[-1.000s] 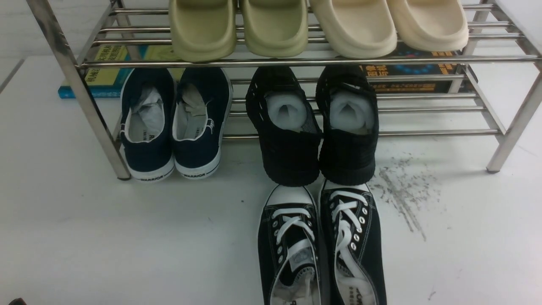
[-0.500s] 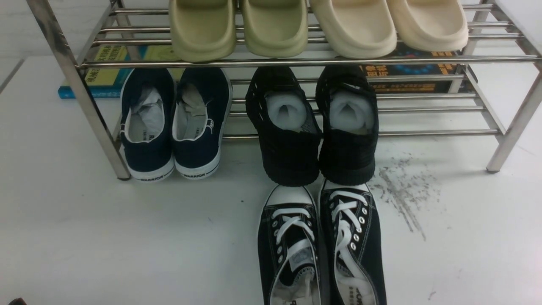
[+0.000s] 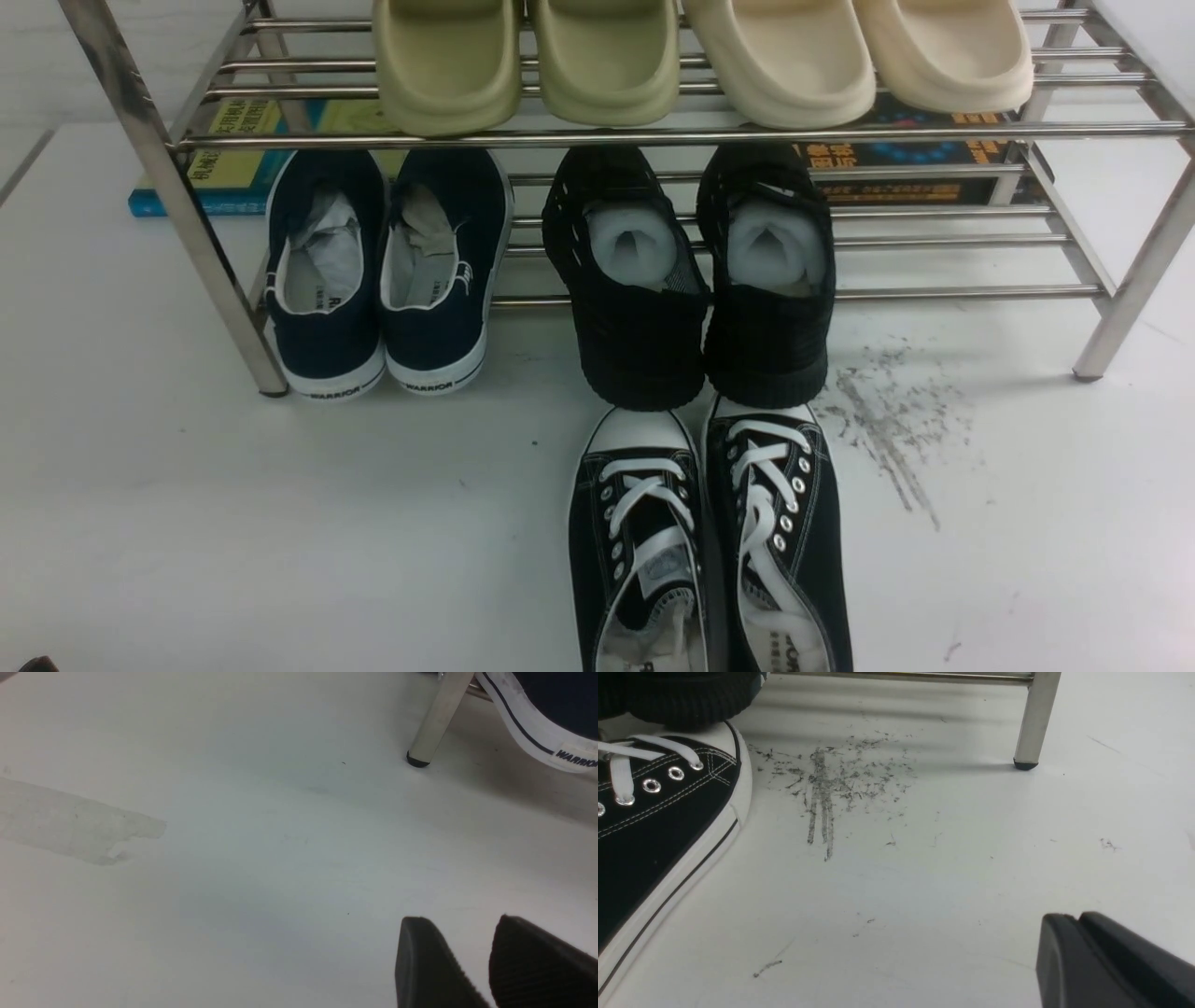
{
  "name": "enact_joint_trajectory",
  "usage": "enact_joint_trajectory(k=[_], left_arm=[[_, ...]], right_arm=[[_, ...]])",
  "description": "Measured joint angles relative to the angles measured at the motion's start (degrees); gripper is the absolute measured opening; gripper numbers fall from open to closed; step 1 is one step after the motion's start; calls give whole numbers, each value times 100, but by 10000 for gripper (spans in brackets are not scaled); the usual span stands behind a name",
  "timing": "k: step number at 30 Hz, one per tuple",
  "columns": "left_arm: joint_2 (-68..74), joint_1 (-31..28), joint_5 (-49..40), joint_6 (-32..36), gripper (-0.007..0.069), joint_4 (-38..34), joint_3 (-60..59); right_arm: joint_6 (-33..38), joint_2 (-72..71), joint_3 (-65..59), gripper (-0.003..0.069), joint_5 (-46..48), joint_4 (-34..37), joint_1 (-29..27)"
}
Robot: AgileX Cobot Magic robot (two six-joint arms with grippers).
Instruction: Take the shoes off the shelf with your hand on the white table.
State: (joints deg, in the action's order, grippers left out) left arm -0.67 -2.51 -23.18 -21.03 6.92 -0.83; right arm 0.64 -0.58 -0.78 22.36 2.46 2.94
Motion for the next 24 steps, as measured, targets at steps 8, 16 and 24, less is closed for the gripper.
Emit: enact_joint_trajectory(k=[8,16,24], left_arm=[[0,0,0,0,242,0,0],[0,0,0,0,242,0,0],[0,0,0,0,242,0,0]], right_arm=[[10,0,0,69,0,0,0],[10,0,0,80,0,0,0],[10,0,0,92,0,14,0]])
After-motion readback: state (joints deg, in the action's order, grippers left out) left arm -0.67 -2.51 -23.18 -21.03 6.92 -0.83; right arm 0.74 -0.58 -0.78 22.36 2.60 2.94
